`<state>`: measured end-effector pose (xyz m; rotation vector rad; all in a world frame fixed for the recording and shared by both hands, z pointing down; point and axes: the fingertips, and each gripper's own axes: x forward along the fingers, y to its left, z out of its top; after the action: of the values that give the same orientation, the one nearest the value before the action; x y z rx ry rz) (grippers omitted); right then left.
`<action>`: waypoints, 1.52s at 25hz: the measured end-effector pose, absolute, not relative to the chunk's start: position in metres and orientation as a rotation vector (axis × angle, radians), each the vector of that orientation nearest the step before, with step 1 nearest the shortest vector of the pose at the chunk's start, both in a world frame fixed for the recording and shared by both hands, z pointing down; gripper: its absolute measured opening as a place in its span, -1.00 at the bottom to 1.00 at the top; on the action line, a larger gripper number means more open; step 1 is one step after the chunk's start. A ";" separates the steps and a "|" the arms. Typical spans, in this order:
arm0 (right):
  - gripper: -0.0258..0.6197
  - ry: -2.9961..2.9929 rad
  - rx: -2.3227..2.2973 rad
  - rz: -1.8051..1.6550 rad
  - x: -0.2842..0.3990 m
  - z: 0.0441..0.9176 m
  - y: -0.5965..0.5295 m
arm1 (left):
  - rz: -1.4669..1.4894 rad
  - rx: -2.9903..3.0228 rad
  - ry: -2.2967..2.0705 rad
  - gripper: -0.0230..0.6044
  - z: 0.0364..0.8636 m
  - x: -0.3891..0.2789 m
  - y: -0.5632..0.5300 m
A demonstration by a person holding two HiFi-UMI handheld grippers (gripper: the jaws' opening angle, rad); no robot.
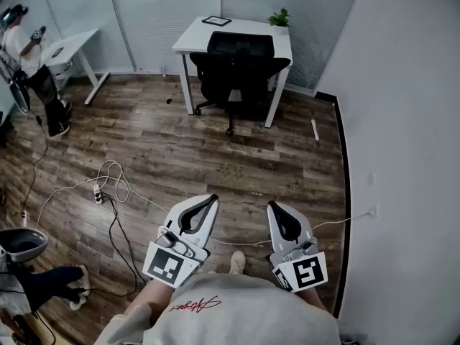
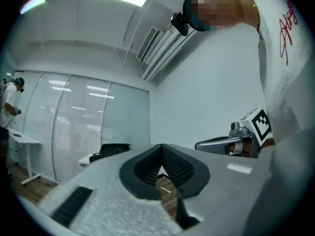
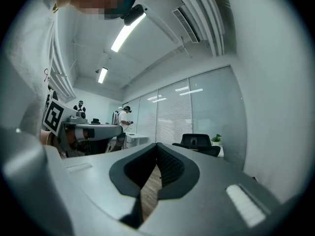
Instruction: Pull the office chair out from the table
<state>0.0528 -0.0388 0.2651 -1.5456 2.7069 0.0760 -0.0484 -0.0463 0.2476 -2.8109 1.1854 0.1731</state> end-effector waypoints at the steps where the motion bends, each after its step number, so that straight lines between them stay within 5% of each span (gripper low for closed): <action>1: -0.92 2.715 -1.541 0.091 0.058 0.264 -0.045 | 0.175 -2.805 1.198 -0.95 0.247 -0.044 -0.052; 13: -0.92 2.769 -1.485 0.098 0.104 0.263 -0.100 | 0.173 -2.787 1.271 -0.95 0.251 0.000 -0.101; 38: -0.92 2.723 -1.525 0.200 0.102 0.259 -0.288 | 0.181 -2.763 1.249 -0.95 0.258 -0.013 -0.289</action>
<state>0.1019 -0.2878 0.2594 -1.5254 2.7228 0.1996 -0.0129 -0.2895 0.2577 -2.7634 1.2495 0.1813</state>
